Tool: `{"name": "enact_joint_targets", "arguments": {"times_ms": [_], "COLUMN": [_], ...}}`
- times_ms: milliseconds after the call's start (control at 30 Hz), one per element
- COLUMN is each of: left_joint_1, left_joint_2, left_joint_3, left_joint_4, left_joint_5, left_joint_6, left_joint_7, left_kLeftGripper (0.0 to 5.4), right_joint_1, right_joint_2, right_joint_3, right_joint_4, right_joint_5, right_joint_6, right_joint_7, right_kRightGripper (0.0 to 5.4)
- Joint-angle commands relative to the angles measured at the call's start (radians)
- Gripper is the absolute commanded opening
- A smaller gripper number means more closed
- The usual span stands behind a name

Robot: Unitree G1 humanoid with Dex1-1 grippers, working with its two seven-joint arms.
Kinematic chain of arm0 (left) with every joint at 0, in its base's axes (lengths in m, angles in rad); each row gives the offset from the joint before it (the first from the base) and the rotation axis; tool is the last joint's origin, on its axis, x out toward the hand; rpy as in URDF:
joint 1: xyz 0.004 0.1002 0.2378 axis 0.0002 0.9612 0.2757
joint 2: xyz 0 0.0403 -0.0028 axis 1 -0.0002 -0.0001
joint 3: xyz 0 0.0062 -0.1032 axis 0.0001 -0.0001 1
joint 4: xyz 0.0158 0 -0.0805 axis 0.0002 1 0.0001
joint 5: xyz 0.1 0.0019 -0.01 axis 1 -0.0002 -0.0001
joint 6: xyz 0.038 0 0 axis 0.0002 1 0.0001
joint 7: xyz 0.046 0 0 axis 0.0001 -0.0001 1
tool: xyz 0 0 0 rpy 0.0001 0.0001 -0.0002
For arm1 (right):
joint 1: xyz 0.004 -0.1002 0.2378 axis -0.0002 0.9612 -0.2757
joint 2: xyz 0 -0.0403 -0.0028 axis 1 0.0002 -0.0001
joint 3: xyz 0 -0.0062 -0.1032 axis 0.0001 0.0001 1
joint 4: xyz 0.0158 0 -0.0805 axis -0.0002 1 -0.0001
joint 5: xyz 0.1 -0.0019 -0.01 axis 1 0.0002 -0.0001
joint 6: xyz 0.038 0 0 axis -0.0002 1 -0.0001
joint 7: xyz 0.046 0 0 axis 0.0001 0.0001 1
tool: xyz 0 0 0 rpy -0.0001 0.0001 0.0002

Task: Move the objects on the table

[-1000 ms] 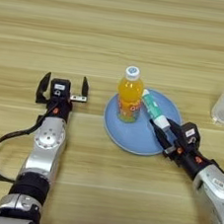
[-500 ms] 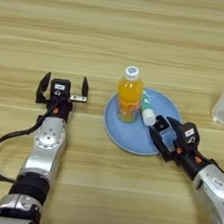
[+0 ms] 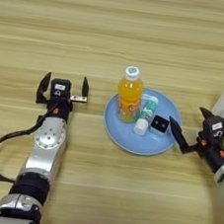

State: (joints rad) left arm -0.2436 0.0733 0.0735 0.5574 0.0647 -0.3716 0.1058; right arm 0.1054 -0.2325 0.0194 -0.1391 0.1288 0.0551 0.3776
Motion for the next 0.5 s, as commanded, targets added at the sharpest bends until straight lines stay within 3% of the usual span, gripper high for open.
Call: {"name": "enact_joint_targets", "arguments": {"times_ms": [33,500], "left_joint_1": [-0.004,0.012], "left_joint_2": [0.003,-0.003], "left_joint_3": [0.000,-0.003], "left_joint_4": [0.007,-0.037], "left_joint_5": [0.003,0.000], "left_joint_6": [-0.004,-0.033], "left_joint_7": [0.003,-0.003], "left_kLeftGripper": [5.40,5.40], "right_joint_1": [-0.010,-0.023], "right_joint_2": [-0.013,-0.026], "right_joint_3": [-0.033,-0.124], "right_joint_4": [0.032,0.149], "right_joint_5": [0.008,0.016], "right_joint_6": [-0.012,-0.056], "right_joint_7": [-0.004,-0.011], "right_kRightGripper": [5.38,5.38]}}
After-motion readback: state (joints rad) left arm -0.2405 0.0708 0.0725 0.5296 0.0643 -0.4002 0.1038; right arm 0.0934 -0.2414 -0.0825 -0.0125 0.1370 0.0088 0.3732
